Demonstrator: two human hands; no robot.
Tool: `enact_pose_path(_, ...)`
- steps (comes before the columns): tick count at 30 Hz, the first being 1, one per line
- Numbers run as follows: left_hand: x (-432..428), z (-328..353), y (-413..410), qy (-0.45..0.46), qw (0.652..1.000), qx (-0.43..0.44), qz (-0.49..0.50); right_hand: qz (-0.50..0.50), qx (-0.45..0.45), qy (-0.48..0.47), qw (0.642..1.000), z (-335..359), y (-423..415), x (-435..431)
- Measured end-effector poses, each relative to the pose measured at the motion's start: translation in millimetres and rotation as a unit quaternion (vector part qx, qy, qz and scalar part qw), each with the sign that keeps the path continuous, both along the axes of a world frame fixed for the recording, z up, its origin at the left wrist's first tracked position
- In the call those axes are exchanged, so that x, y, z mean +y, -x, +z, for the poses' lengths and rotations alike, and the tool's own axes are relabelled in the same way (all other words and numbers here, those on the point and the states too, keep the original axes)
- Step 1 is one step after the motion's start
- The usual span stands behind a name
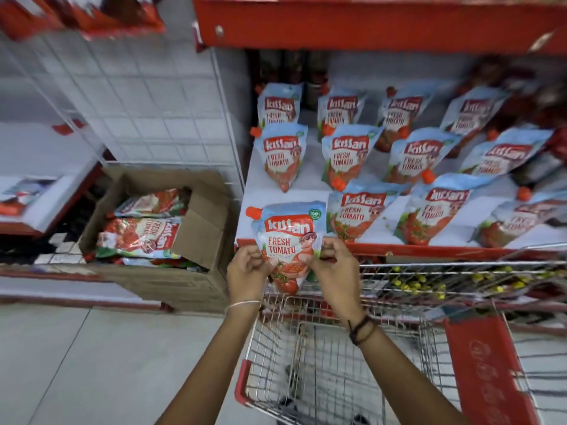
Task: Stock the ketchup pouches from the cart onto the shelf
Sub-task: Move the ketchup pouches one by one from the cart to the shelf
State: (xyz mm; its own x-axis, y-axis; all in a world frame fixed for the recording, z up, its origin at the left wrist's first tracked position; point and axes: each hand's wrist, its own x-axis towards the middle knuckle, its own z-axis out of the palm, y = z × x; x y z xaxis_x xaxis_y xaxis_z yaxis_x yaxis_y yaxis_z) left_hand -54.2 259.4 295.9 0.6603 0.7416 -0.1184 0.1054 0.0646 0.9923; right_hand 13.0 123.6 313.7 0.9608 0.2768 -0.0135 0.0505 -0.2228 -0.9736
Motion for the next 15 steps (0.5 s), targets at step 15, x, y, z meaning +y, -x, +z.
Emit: enact_pose_path(15, 54.7, 8.2, -69.6, -0.068, 0.997, -0.032, 0.004, -0.107, -0.081, -0.012, 0.991, -3.0, -47.4, 74.6)
